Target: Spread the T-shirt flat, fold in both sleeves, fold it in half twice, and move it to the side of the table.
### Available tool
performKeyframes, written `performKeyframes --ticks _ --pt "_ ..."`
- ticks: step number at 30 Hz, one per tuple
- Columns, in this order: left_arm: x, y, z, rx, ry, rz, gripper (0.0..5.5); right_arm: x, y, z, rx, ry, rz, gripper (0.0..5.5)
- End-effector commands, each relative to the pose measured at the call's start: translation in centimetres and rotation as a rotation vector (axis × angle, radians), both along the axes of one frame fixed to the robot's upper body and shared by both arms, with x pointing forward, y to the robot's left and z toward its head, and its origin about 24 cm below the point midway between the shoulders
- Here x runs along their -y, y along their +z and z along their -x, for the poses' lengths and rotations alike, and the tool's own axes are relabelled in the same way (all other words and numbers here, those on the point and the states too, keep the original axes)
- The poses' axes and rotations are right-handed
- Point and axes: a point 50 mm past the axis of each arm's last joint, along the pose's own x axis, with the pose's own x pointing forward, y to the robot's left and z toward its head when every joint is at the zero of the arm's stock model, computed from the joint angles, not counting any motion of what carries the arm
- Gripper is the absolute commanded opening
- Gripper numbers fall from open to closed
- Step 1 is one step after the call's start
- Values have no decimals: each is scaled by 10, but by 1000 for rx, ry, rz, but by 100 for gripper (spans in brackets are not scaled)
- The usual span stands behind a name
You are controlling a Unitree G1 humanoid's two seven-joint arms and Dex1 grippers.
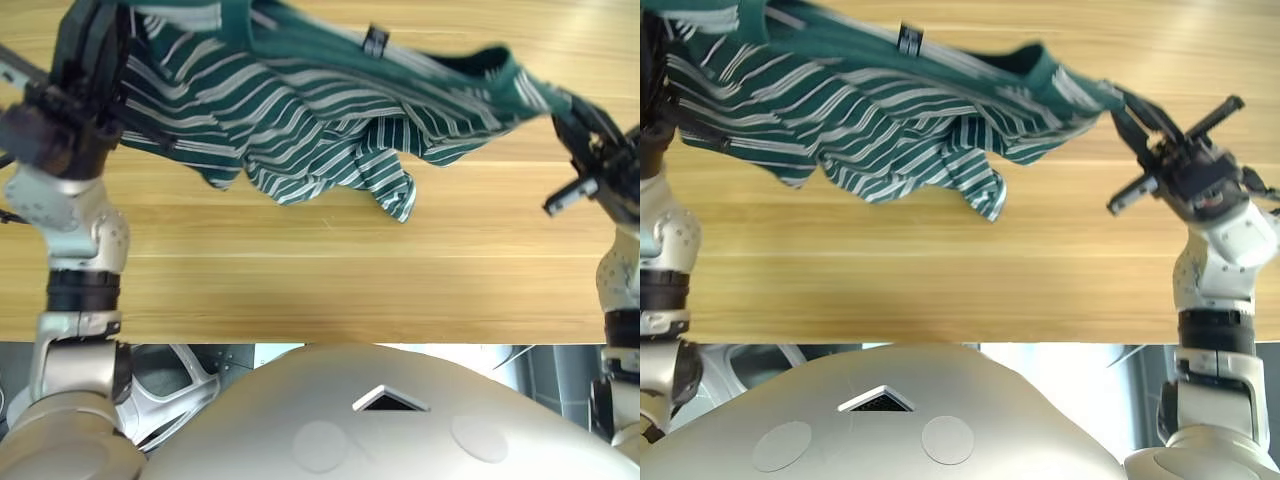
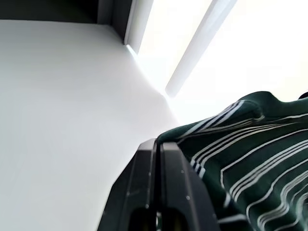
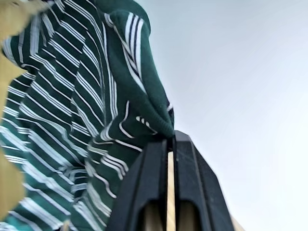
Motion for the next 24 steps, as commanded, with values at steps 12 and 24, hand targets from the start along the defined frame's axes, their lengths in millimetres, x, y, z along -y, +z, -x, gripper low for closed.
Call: performKeyframes --ticks 12,24 --pt "-1 -54 -70 -387 -180 -811 0 -25 -1 -122 -188 -73 522 2" --pt "-51 226 -87 681 733 200 0 23 229 -138 738 -779 -268 2"
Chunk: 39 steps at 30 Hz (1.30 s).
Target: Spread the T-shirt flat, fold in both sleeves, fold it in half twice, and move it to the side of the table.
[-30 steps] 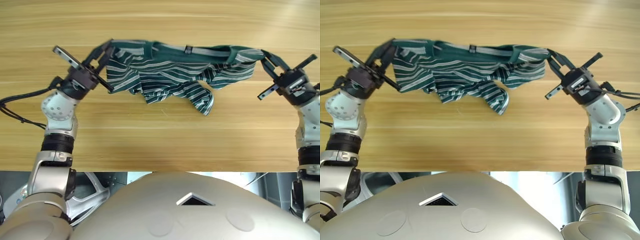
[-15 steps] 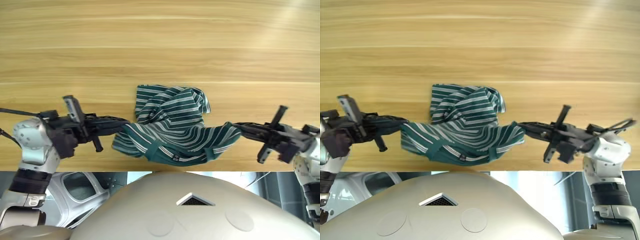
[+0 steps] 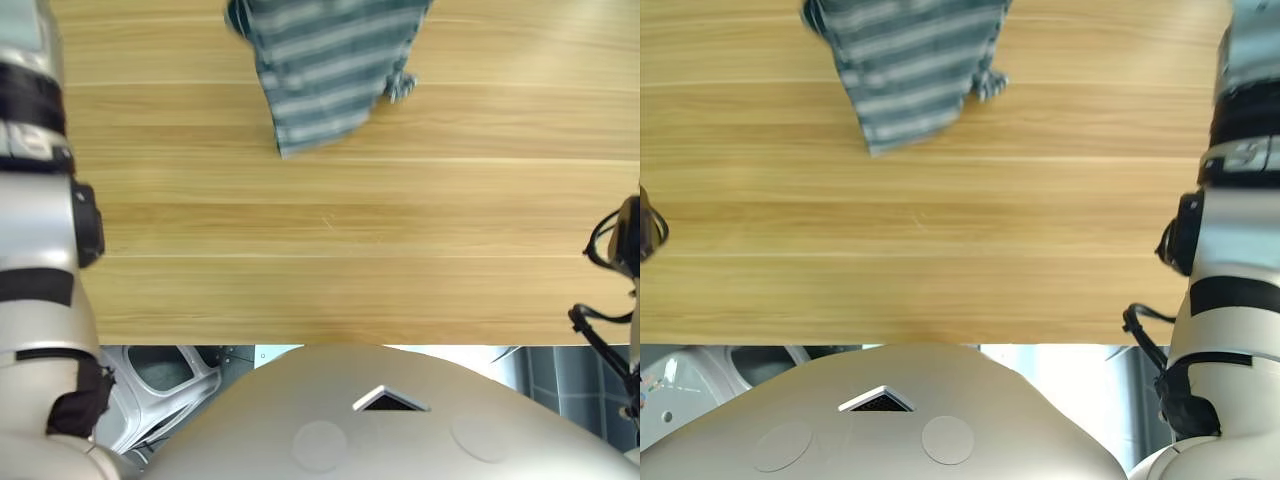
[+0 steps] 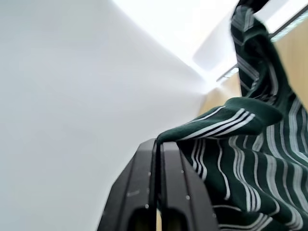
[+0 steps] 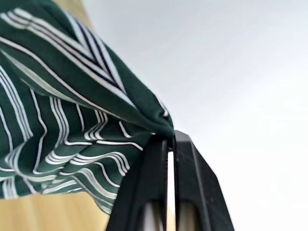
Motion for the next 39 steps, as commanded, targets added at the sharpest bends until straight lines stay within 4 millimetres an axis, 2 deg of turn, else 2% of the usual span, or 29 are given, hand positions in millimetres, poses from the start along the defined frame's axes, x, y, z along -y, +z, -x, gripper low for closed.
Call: performKeyframes --ticks 1,3,5,7,9,10,11,12,13,15,16,19,25,29,33,39 --pt "-75 65 71 753 203 296 0 64 50 50 536 -188 -265 2" --pt "-82 1 64 649 270 264 0 69 1 44 405 -231 -215 2" --pt "-83 -51 65 540 318 201 0 71 -32 43 318 -252 -181 2" --pt "-73 -139 66 185 294 166 0 65 -79 44 158 -225 -115 2" --pt "-52 -221 99 -183 138 60 0 57 -126 55 -21 -154 -27 2" --pt "-37 -250 132 -314 -50 -68 0 51 -147 66 -114 -74 30 2" --pt "-27 -265 164 -406 -203 -119 0 45 -160 78 -176 3 71 2" --pt "-19 -265 191 -439 -345 -129 0 38 -173 96 -258 116 108 2" --pt "-14 -259 206 -444 -421 -102 0 33 -183 114 -321 214 142 2" --pt "-15 -237 216 -419 -492 -70 0 24 -199 158 -455 423 245 2" --pt "-17 -229 216 -419 -513 -73 0 21 -201 178 -492 513 274 2" --pt "-25 -218 211 -458 -513 -140 0 15 -197 209 -562 678 275 2" --pt "-36 -212 209 -523 -507 -284 0 21 -237 222 -830 631 419 2" --pt "-35 -222 216 -598 -531 -371 0 20 -259 232 -936 634 484 2" --pt "-33 -226 229 -674 -593 -424 0 22 -258 237 -985 674 477 2" --pt "-28 -230 243 -777 -677 -482 98 35 -243 242 -1022 693 471 0"
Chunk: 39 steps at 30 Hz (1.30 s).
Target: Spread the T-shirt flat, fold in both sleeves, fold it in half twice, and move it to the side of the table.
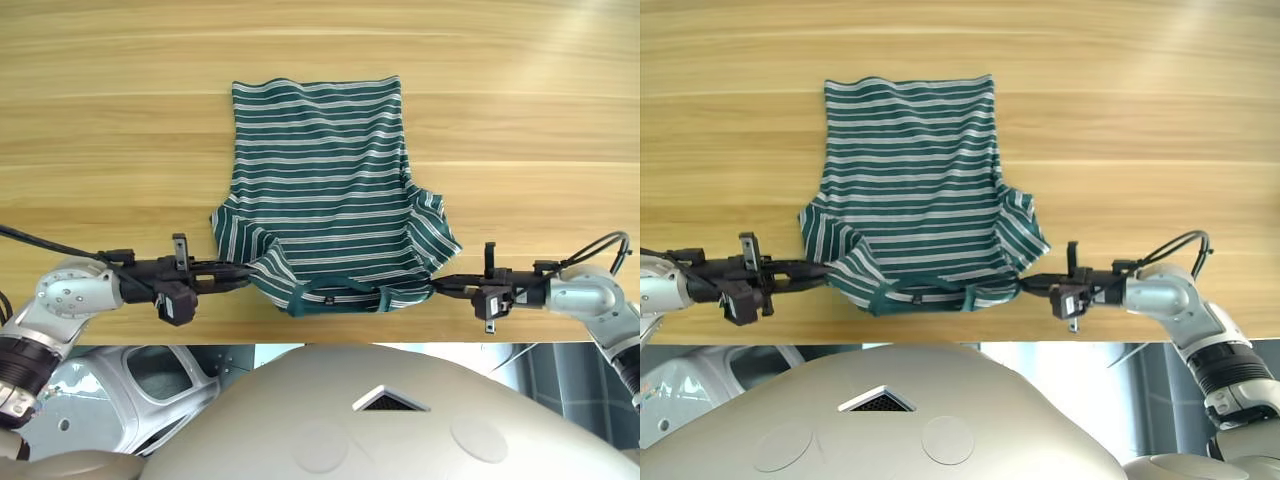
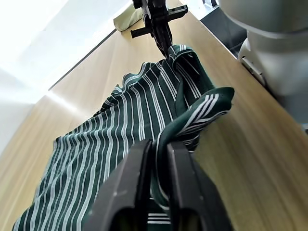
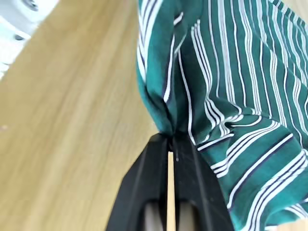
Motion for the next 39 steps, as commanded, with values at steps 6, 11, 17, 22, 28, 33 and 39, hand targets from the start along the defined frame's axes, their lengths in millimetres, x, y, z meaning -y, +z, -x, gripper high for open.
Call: performKeyframes --ticks 6,11,17,22,28,33,39 --pt "-7 -13 6 -117 -61 -196 196 9 12 11 -84 54 74 0" --pt "-23 -23 2 -137 -30 -355 281 4 9 17 -128 92 109 0" --pt "-54 -23 -8 -174 125 -430 388 2 12 15 -139 69 108 64" --pt "-71 -8 -10 -175 259 -260 466 23 37 5 -79 -20 74 151" --pt "-80 12 -18 -90 318 -110 501 46 50 -6 -10 -131 87 259" --pt "-66 8 -26 -65 292 -45 425 39 43 -11 8 -124 81 271" --pt "-43 -12 -26 -80 220 -57 310 26 27 -19 20 -106 96 216"
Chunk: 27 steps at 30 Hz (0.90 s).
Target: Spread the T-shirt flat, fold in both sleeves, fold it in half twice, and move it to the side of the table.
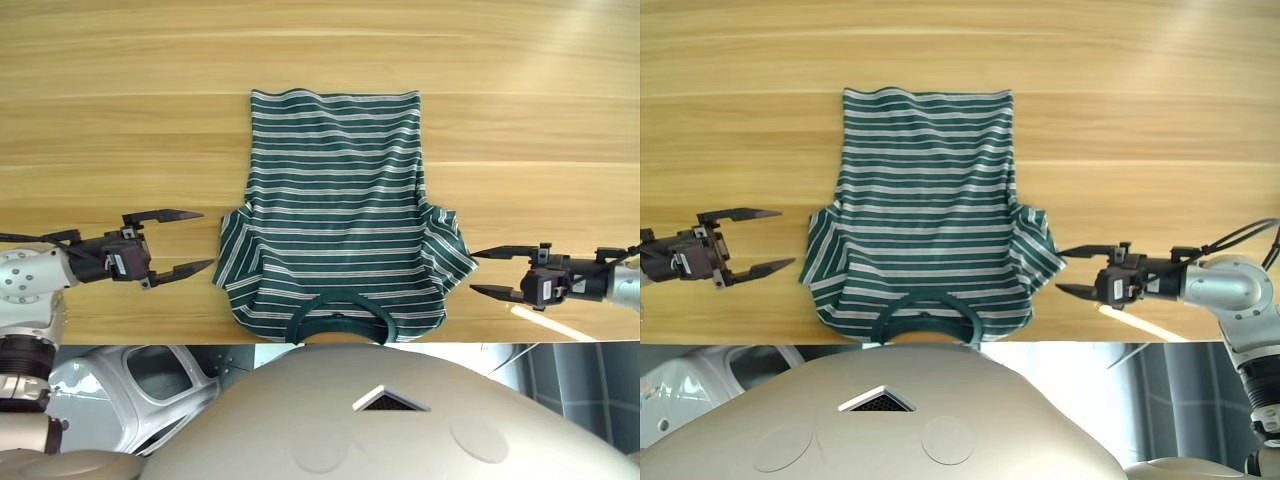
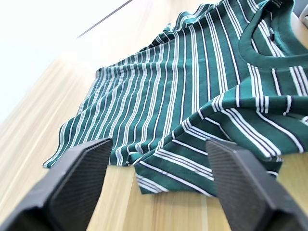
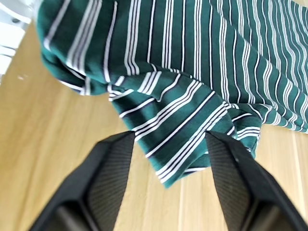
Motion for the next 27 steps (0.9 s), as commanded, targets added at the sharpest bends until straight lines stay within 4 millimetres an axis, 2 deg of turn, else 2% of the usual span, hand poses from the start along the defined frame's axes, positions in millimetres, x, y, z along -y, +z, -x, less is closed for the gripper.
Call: performKeyframes --ticks 1,6,13,19,23,27 --pt "11 -13 2 -27 -46 -32 291 -6 -8 -4 0 14 16 196" --pt "21 -20 4 -49 -91 -34 211 -8 -11 -5 0 17 20 109" --pt "26 -23 2 -50 -104 -24 107 -10 -10 -9 25 5 1 0" --pt "23 -27 0 -50 -90 -64 3 -12 6 -13 77 5 -68 0" --pt "19 -36 -2 -59 -80 -136 3 -13 5 -20 96 -18 -64 0" --pt "14 -46 -2 -72 -88 -235 3 -14 -7 -21 71 -17 -13 0"
